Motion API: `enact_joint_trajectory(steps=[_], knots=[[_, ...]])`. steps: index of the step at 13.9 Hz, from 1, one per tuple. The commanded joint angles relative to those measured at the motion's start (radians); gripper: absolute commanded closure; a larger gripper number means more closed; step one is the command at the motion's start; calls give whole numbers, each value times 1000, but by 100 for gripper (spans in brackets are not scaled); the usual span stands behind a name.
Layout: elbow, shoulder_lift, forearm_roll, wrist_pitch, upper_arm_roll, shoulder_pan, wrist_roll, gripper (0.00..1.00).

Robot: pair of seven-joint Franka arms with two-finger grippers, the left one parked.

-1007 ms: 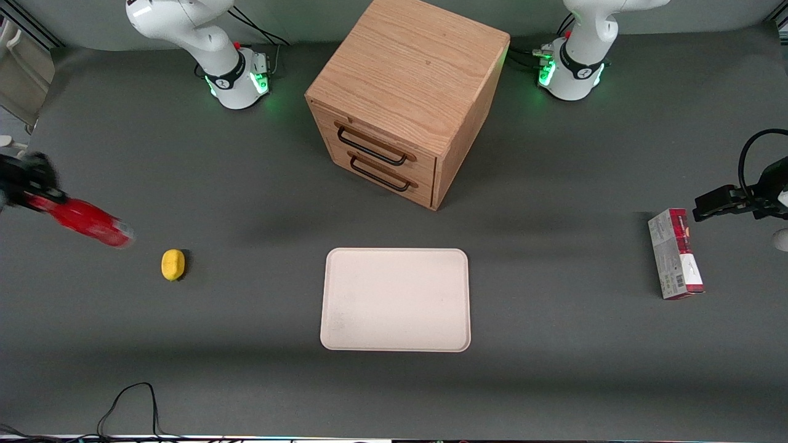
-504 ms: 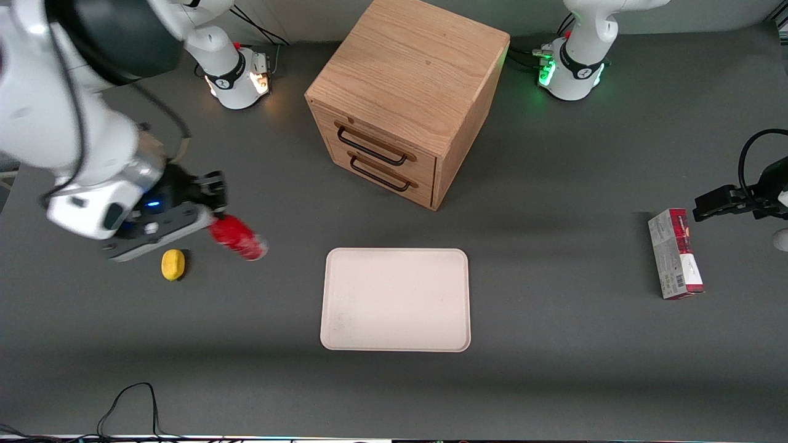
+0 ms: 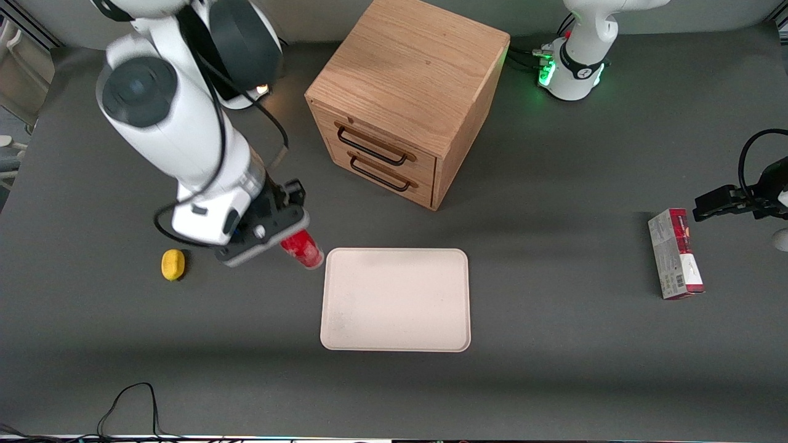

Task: Place coke bottle on tray
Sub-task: 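Lower the bottle upright onto the tray and open the right gripper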

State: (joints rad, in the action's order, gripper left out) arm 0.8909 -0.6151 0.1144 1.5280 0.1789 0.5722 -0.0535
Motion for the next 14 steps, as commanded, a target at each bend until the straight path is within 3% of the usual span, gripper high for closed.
enact_joint_trajectory(steps=[1, 7, 11, 12, 13, 14], knots=[[-50, -144, -16, 113, 1, -15, -3, 84], [-44, -317, -16, 308, 1, -20, 0, 84], [-41, -350, -16, 339, 1, -17, 4, 84], [-41, -351, -16, 340, 1, -15, 11, 71], [-40, -351, -18, 340, 1, -11, 23, 5], [-40, -351, -16, 340, 1, -11, 33, 0]])
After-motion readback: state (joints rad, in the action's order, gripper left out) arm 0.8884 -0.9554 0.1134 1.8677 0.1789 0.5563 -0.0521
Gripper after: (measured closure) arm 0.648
